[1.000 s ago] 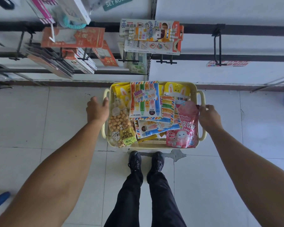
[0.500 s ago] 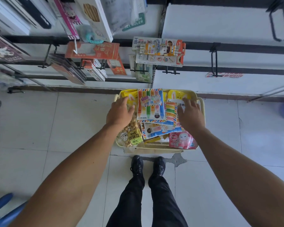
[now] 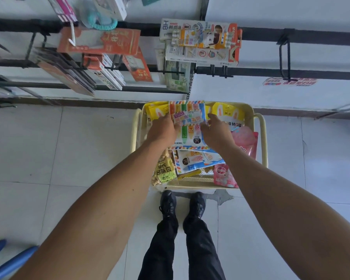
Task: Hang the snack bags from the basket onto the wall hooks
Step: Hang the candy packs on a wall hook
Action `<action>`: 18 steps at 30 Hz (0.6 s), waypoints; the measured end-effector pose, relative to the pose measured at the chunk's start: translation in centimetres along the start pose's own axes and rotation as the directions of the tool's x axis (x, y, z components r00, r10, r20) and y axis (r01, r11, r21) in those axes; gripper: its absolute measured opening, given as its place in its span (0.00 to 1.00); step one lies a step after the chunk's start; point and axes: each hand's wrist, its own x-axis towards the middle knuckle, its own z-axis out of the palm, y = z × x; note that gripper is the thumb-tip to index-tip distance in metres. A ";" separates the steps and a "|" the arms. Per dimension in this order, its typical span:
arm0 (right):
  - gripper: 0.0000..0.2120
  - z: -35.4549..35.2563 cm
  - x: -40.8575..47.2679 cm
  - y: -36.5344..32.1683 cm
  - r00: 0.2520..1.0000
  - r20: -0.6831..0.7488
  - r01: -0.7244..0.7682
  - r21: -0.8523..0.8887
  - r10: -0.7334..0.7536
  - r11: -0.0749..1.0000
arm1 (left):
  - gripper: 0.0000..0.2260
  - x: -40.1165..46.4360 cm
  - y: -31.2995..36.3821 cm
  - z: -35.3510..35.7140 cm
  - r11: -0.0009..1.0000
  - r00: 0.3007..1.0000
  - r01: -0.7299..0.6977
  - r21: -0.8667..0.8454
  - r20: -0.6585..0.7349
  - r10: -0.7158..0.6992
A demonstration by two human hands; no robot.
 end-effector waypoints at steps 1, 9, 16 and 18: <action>0.21 0.3 0.3 -0.1 1.000 -0.001 0.004 0.007 -0.004 1.000 | 0.18 0.4 0.1 0.4 1.000 1.000 0.016 0.008 0.015 -0.016; 0.25 1.0 -0.5 -1.3 0.998 -0.030 -0.051 0.132 0.056 0.990 | 0.18 -0.2 0.7 1.0 0.935 0.979 0.164 -0.314 -0.061 -0.192; 0.20 0.6 -1.9 -1.0 0.994 0.034 -0.110 0.215 0.105 0.970 | 0.15 -1.1 -0.1 0.4 0.708 0.950 0.309 -0.634 0.178 -0.255; 0.17 0.4 -1.8 -0.5 0.995 0.028 -0.102 0.204 0.099 0.974 | 0.18 -1.3 -0.4 0.4 0.661 0.943 0.332 -0.673 0.213 -0.257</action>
